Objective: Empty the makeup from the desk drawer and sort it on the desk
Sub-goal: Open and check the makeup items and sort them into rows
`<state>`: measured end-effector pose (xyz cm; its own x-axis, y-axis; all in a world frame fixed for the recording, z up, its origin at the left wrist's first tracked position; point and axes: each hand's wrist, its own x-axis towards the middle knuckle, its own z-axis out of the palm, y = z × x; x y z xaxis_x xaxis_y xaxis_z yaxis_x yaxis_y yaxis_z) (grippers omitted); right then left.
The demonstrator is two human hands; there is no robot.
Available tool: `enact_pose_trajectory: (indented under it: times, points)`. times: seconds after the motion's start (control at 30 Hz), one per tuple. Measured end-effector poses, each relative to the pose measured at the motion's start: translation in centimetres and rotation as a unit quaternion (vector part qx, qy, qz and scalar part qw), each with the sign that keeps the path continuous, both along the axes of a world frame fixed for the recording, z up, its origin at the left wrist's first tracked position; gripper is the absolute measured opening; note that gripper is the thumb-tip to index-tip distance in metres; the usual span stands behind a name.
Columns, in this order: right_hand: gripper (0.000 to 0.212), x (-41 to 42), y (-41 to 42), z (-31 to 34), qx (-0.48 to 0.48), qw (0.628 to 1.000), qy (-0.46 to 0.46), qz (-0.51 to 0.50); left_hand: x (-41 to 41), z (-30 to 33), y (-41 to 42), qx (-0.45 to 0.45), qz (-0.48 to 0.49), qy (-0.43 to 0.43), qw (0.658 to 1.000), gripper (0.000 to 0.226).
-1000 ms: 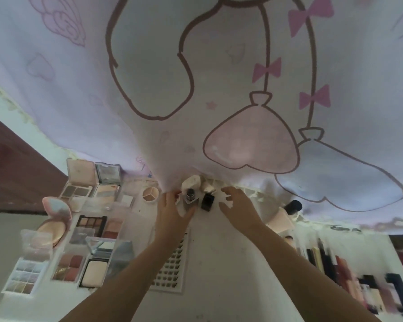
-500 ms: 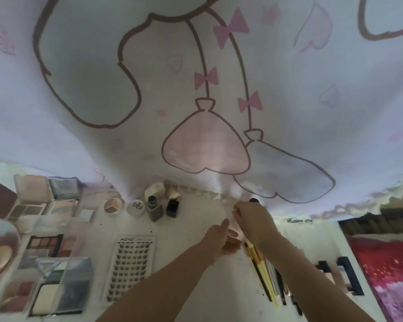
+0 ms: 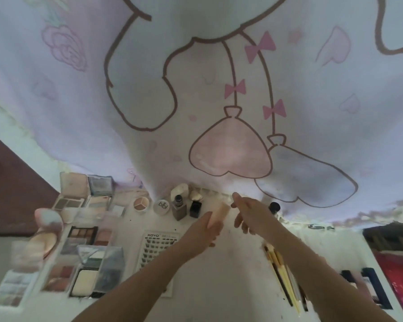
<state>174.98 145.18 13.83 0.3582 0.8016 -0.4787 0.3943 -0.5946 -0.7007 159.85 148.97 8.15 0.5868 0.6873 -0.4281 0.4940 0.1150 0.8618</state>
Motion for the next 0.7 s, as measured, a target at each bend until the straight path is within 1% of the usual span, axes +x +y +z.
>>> enact_pose_trajectory:
  times: [0.03, 0.07, 0.1, 0.13, 0.17, 0.2, 0.27, 0.37, 0.4, 0.47, 0.5, 0.53, 0.6, 0.63, 0.67, 0.7]
  points:
    - [0.052, -0.6, 0.7, 0.2, -0.029, 0.999, 0.002, 0.023, -0.6, 0.3, 0.0, 0.112, -0.045, 0.041, 0.992, 0.02]
    - [0.057, -1.2, 1.1, 0.2, -0.049, 0.997, -0.008, 0.051, -1.2, 0.4, 0.0, 0.199, -0.074, 0.071, 0.975, 0.019]
    - [0.059, -1.9, 1.4, 0.3, -0.061, 0.995, -0.023, 0.077, -1.9, 0.7, 0.1, 0.266, -0.095, 0.094, 0.955, 0.021]
    - [0.055, -2.5, 1.6, 0.3, -0.068, 0.992, -0.04, 0.098, -2.6, 0.6, 0.2, 0.317, -0.105, 0.111, 0.936, 0.025]
    - [0.048, -3.1, 1.7, 0.2, -0.07, 0.99, -0.048, 0.113, -3.3, 0.7, 0.4, 0.344, -0.114, 0.125, 0.924, 0.03]
    - [0.039, -3.6, 1.7, 0.2, -0.066, 0.989, -0.044, 0.122, -3.9, 0.8, 0.6, 0.348, -0.115, 0.132, 0.921, 0.033]
    - [0.026, -4.5, 1.6, 0.1, -0.035, 0.99, -0.026, 0.132, -5.0, 1.3, 0.7, 0.291, -0.102, 0.117, 0.944, 0.033]
    - [0.015, -5.4, 1.4, 0.4, 0.02, 0.983, -0.034, 0.18, -6.1, 2.3, 0.8, 0.203, -0.077, 0.086, 0.972, 0.027]
    - [0.012, -5.4, 1.3, 0.6, 0.033, 0.977, -0.04, 0.205, -6.4, 2.7, 0.8, 0.16, -0.066, 0.067, 0.983, 0.024]
    - [0.013, -5.1, 0.9, 0.8, 0.048, 0.965, -0.046, 0.256, -7.2, 3.4, 0.9, 0.027, -0.064, -0.002, 0.998, 0.019]
    - [0.015, -4.9, 0.6, 0.7, 0.051, 0.959, -0.038, 0.275, -7.8, 3.7, 1.0, -0.054, -0.076, -0.038, 0.995, 0.018]
    - [0.016, -4.6, 0.3, 0.6, 0.058, 0.956, -0.023, 0.288, -8.5, 3.8, 1.0, -0.137, -0.092, -0.068, 0.984, 0.019]
    - [0.012, -3.8, -0.5, 0.2, 0.079, 0.957, 0.016, 0.278, -10.0, 3.4, 1.0, -0.28, -0.109, -0.103, 0.948, 0.025]
    - [0.011, -3.3, -0.8, 0.0, 0.086, 0.964, 0.048, 0.249, -10.7, 3.0, 1.0, -0.326, -0.101, -0.107, 0.934, 0.029]
    - [0.013, -2.8, -1.1, -0.3, 0.084, 0.972, 0.086, 0.202, -11.1, 2.6, 0.8, -0.348, -0.083, -0.103, 0.928, 0.031]
    - [0.015, -2.2, -1.3, -0.7, 0.075, 0.979, 0.118, 0.152, -11.2, 2.1, 0.7, -0.347, -0.054, -0.096, 0.931, 0.03]
